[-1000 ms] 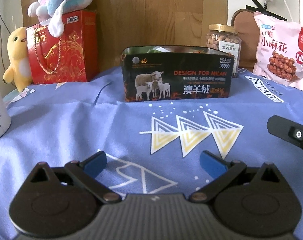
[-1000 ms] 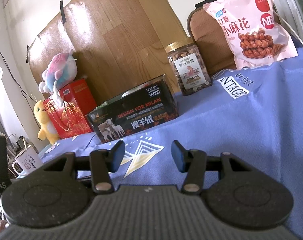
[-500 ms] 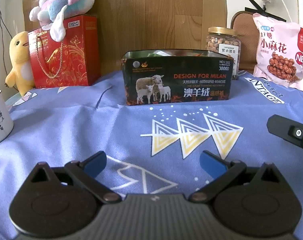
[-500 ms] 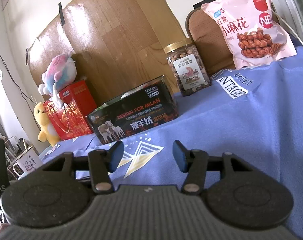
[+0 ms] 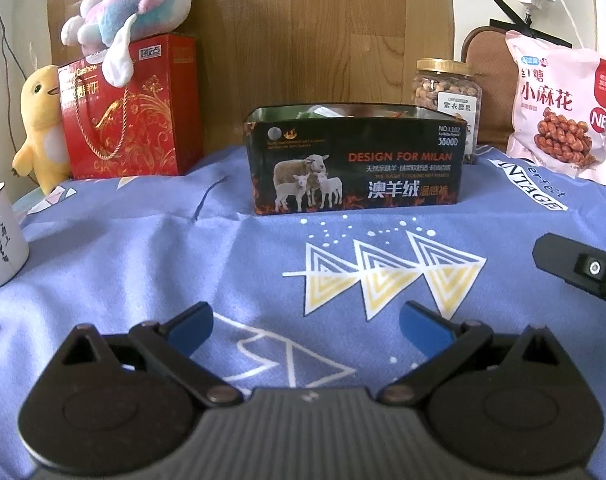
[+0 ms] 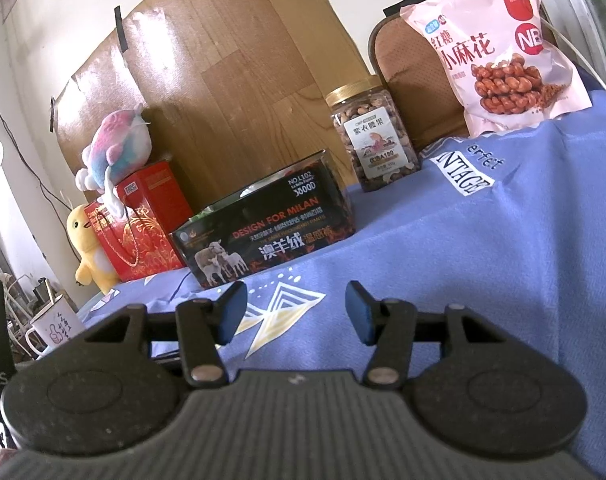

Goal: Organize snacks

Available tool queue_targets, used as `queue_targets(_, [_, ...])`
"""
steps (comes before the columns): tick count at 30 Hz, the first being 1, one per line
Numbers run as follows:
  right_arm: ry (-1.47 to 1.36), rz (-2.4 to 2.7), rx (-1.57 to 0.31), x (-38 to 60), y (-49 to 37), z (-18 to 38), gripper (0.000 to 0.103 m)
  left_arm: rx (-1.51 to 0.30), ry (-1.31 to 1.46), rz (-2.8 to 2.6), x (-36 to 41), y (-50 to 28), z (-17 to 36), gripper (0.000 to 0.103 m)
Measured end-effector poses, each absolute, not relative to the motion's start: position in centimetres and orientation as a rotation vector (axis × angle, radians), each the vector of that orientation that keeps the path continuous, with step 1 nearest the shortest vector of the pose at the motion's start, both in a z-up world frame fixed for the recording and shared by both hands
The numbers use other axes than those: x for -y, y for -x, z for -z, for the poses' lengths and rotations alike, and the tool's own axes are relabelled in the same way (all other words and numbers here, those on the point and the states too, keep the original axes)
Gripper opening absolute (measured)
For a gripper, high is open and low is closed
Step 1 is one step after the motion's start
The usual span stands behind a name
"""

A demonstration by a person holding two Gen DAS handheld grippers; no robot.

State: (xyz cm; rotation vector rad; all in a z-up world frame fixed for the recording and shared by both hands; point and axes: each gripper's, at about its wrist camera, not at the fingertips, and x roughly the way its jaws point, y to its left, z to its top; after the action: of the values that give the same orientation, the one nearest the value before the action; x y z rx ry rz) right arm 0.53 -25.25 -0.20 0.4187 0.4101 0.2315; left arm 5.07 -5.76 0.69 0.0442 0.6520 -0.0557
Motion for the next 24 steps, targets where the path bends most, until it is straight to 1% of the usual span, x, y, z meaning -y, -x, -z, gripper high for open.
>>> queue_targets(24, [-0.424, -0.215, -0.418, 25.3, -0.3, 0.1, 0.057, -0.624, -0.039, 0.074, 5.8, -4.2, -1.8, 0.103])
